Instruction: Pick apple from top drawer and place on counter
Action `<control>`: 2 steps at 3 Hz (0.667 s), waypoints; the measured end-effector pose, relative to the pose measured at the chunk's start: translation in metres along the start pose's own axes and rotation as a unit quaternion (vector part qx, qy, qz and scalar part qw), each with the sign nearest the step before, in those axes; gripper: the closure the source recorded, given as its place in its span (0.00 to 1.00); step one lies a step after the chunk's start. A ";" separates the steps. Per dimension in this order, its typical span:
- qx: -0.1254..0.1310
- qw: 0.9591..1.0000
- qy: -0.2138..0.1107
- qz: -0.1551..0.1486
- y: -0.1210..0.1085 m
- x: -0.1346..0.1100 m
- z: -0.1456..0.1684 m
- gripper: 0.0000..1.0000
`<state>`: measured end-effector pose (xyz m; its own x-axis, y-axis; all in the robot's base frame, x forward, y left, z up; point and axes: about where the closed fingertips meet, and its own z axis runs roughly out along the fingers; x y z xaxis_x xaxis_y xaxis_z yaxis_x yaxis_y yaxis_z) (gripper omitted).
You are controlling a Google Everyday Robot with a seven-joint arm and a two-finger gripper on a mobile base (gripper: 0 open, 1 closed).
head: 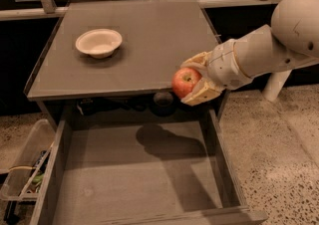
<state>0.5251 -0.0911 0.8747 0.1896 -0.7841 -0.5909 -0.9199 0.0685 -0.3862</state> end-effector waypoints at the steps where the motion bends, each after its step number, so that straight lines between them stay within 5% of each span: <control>1: 0.016 1.000 -0.001 0.001 -0.016 -0.004 0.003 1.00; 2: 0.043 0.999 -0.002 -0.008 -0.054 -0.007 0.004 1.00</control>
Offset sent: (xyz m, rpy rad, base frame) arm 0.0998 0.0023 0.0520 0.0297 -0.1619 -0.0692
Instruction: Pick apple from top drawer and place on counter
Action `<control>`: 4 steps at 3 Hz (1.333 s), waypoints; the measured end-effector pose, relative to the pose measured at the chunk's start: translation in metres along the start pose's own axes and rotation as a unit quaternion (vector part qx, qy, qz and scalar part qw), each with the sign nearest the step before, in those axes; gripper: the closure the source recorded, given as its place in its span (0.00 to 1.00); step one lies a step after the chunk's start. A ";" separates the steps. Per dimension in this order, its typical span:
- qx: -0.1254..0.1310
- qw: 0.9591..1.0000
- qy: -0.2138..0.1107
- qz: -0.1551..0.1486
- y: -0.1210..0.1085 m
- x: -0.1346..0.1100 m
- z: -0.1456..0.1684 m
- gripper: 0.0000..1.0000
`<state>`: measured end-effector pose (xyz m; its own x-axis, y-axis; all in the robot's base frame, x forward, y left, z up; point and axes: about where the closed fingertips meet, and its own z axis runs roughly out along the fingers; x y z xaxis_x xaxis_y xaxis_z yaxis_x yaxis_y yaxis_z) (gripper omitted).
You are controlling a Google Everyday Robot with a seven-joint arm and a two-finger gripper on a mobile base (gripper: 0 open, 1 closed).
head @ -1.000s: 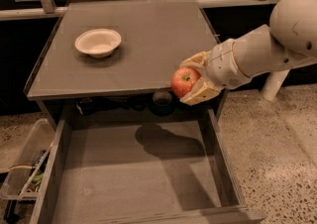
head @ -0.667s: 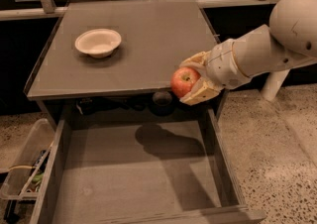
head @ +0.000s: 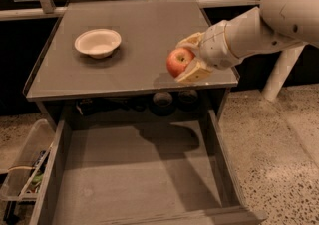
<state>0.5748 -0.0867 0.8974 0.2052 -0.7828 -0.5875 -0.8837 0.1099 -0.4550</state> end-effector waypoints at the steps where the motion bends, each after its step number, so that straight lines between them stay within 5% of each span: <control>1: 0.024 1.000 -0.016 0.000 -0.043 -0.003 0.006 1.00; 4: 0.045 0.993 -0.049 0.094 -0.118 0.026 0.061 1.00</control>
Offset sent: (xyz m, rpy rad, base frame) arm 0.1286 -0.0039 0.0198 0.1696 -0.0247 -0.1164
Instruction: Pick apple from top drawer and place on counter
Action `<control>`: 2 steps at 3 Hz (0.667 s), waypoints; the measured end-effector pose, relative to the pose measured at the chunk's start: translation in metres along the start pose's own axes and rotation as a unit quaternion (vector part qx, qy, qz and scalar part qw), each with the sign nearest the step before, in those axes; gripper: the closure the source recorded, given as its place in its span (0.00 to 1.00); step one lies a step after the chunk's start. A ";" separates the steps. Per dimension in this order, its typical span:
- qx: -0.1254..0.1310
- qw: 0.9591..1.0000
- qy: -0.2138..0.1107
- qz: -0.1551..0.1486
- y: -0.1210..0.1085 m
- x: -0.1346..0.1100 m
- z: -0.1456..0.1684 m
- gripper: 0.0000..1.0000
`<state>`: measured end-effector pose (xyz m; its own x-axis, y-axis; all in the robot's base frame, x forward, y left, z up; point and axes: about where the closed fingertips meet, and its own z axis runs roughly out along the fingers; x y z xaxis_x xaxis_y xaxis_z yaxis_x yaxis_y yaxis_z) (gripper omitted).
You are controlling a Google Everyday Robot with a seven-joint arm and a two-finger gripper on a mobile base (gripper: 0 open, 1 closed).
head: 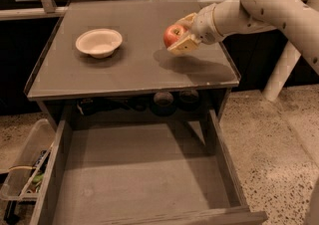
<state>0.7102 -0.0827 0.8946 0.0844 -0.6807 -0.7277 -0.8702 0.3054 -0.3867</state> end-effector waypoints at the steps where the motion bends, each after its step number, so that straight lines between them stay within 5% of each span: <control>1: -0.037 0.999 -0.032 0.025 0.000 -0.008 0.027 1.00; 2: -0.090 0.993 -0.065 0.031 0.013 -0.029 0.042 1.00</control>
Offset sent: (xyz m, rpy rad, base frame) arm -0.0010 0.0782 -0.0010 0.1946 0.1955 0.2606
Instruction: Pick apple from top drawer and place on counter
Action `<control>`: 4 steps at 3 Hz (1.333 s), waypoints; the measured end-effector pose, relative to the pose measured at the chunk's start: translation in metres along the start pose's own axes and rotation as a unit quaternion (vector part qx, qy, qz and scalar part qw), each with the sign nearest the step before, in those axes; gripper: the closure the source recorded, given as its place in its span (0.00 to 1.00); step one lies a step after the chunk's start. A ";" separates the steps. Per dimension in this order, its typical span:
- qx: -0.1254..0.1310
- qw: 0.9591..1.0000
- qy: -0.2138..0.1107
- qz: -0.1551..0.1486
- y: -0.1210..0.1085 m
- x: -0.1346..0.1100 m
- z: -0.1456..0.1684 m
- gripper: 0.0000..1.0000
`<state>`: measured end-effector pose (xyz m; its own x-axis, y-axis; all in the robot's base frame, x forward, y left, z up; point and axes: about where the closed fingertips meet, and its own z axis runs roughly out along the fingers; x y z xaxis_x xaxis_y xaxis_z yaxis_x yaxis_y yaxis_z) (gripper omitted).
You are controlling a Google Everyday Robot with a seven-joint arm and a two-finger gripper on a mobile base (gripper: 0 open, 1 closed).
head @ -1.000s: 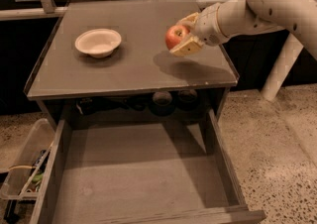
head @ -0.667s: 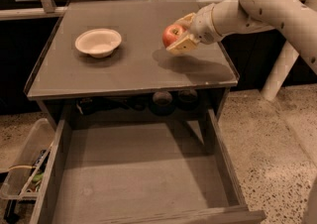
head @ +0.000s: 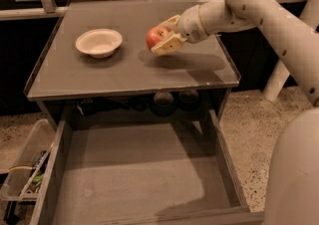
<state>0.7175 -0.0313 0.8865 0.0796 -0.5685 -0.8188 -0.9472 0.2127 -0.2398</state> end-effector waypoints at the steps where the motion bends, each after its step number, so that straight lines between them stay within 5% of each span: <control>1: -0.033 0.999 -0.007 -0.012 0.017 -0.016 0.009 1.00; 2: -0.036 0.999 0.015 -0.015 0.028 -0.013 0.011 1.00; 4: -0.024 0.999 0.044 -0.012 0.031 0.004 0.017 0.59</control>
Offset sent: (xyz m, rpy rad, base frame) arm -0.0372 0.0174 -0.0104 -0.1071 0.0320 0.0483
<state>0.6938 -0.0138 0.8669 0.0769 -0.6418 -0.7630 -0.9594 0.1607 -0.2319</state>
